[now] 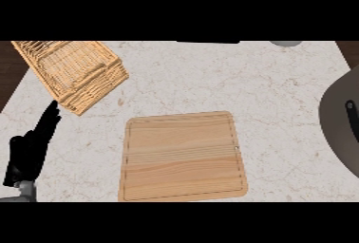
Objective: Pick the cupcake from the cutting board and place it in the pot
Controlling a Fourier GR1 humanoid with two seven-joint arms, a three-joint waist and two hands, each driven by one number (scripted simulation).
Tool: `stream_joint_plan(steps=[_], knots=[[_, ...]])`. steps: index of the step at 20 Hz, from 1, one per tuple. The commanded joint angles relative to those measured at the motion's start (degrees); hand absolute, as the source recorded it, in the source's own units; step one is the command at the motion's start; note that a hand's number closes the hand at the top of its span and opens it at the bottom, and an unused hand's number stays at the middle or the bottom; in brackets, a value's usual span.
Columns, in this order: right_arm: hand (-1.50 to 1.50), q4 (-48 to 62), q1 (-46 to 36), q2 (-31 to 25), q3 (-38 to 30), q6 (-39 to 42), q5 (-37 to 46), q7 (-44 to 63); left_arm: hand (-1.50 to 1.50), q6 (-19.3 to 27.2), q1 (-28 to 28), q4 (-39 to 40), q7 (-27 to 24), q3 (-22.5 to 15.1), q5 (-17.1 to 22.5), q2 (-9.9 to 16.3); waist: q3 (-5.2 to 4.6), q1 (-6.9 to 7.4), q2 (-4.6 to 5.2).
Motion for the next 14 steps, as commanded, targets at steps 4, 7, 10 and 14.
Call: stream_joint_plan(steps=[4,7,10,14], knots=[[-1.5,0.59,-1.48,0.62,-8.09,2.57,-9.81,-6.45,0.0,-0.31,0.13,-0.69,1.31,0.38,-0.31,0.08,-0.17,-0.66,-0.29],[-1.5,0.34,0.85,-4.18,-8.11,11.76,-11.68,-5.31,0.0,-1.55,-0.14,2.65,-2.18,3.14,0.96,1.07,-0.3,-1.77,-0.65],[-1.5,0.91,5.17,-2.96,-10.04,14.61,-15.0,-9.44,0.0,-0.4,0.99,-3.02,3.12,1.0,-0.26,-0.55,-0.24,-1.69,-0.71],[-1.5,-3.06,10.03,-6.64,-11.02,21.89,-18.67,-8.09,0.0,-1.08,1.97,0.38,-0.11,3.74,-0.37,0.84,-0.37,-2.73,-1.1]])
